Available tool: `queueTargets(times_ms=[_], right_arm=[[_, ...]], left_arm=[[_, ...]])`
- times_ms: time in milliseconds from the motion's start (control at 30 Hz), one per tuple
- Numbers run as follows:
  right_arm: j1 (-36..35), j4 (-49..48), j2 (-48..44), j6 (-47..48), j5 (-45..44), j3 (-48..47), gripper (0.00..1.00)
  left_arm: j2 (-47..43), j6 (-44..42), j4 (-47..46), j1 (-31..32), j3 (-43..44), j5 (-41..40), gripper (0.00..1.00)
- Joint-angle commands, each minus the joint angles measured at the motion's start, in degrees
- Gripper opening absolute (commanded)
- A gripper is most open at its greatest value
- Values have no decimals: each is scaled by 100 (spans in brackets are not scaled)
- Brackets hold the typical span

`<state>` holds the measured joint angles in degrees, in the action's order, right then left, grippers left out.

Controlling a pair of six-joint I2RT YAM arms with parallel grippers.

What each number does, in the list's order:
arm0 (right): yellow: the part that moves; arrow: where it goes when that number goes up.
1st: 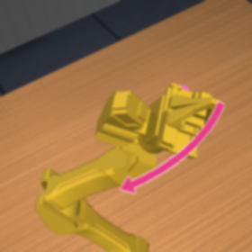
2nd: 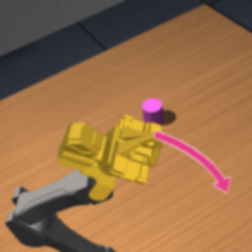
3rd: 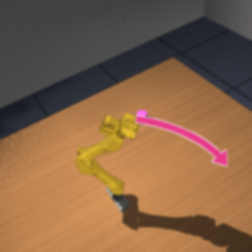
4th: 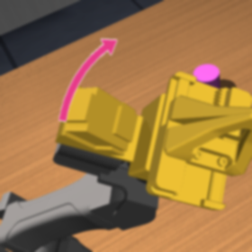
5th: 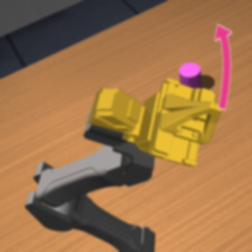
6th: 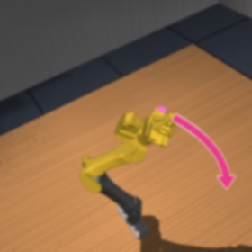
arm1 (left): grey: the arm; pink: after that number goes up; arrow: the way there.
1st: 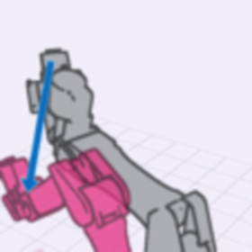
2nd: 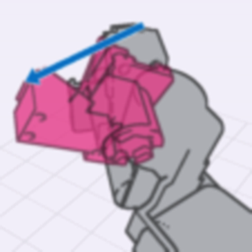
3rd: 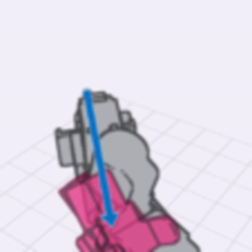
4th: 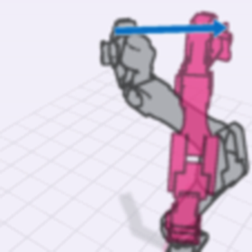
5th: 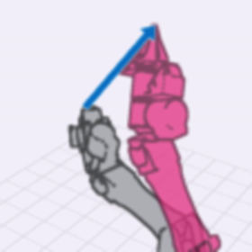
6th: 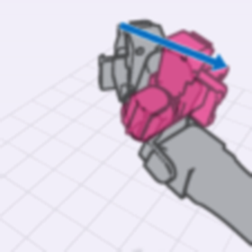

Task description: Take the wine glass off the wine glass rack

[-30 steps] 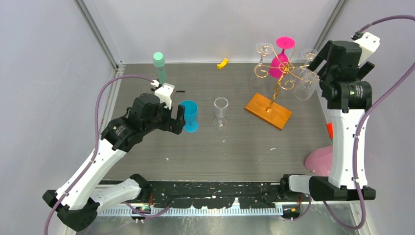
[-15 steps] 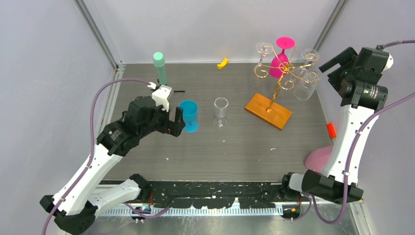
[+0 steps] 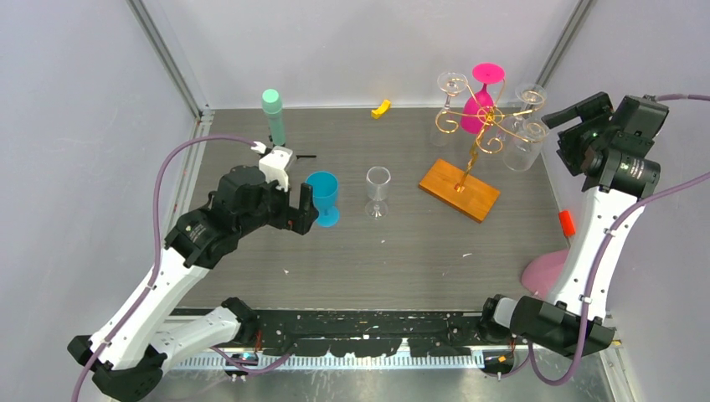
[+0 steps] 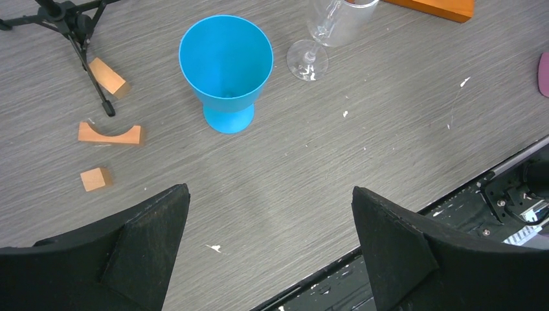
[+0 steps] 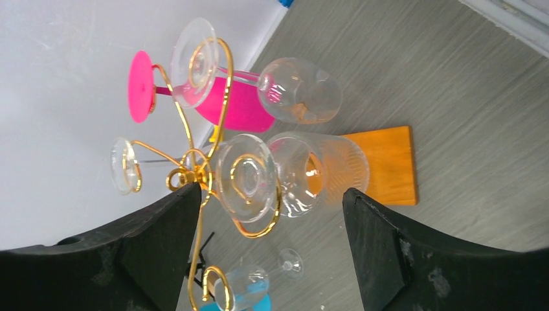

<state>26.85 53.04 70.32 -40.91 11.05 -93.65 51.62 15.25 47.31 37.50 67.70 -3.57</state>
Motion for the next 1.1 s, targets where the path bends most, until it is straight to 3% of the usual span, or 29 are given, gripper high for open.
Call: queueTargets(times_ms=[0, 267, 1067], right_arm=[[39, -530, -237, -350, 384, 157, 85], [48, -1038, -518, -1083, 730, 829, 81], [57, -1311, -608, -694, 491, 1129, 38]], left_arm=[[-105, 127, -279, 14, -29, 134, 100], [-95, 159, -305, 17, -43, 206, 100], [66, 218, -430, 18, -132, 280, 100]])
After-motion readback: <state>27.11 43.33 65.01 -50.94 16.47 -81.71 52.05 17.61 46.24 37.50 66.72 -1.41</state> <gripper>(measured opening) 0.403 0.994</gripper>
